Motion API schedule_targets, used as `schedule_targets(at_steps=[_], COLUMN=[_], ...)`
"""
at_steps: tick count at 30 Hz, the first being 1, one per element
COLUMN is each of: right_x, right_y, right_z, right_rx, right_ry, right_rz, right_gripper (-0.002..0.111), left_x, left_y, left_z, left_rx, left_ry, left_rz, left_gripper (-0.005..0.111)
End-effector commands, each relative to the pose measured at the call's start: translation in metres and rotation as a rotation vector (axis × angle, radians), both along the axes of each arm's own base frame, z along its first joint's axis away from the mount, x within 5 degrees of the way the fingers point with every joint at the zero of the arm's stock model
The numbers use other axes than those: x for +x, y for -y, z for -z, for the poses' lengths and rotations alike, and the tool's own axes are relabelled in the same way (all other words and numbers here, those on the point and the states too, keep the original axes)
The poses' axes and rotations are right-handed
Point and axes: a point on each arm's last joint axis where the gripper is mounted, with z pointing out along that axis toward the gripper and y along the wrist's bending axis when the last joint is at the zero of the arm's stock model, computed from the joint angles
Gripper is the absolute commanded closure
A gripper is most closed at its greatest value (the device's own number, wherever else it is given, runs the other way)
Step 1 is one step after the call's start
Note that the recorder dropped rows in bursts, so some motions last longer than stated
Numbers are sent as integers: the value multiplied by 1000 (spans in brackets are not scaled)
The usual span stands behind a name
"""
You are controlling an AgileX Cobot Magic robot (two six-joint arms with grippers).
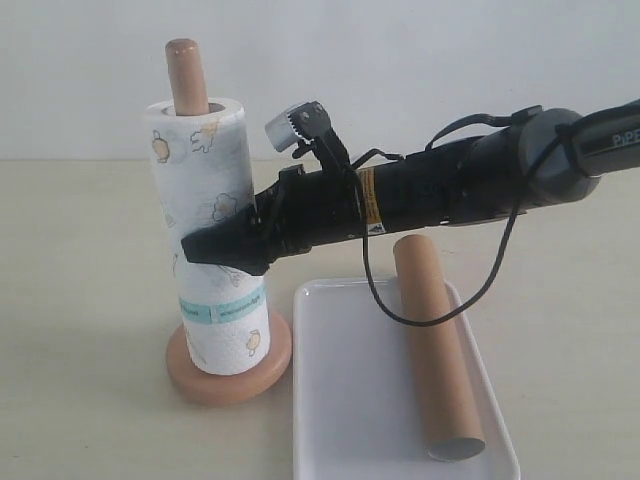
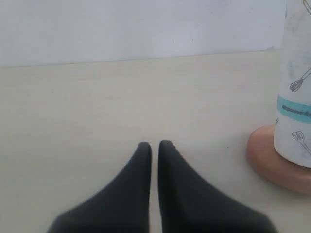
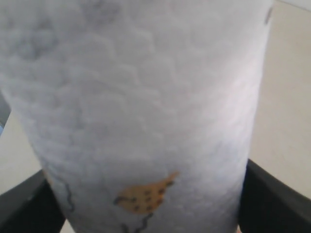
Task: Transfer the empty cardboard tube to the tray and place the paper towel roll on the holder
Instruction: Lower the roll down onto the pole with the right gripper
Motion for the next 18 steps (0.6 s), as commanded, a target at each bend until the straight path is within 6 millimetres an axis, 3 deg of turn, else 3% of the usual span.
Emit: schedule_targets(at_steps=[1, 2, 4, 18], right_x=[1, 1, 0, -5], right_y=[0, 0, 0, 0], right_z=[5, 6, 7, 6], right_rx=[-20, -24, -33, -49], right_ry=[-68, -90, -105, -130], right_rz=[28, 33, 30, -12], right_gripper=[28, 15, 3, 3], left_x=[0, 0, 0, 0], left_y=[0, 0, 0, 0], left_z=[1, 1, 1, 1], left_rx=[-1, -1, -1, -1], left_ry=[2, 2, 2, 2], left_rz=[-4, -4, -4, -4], left_gripper=[103, 103, 103, 103])
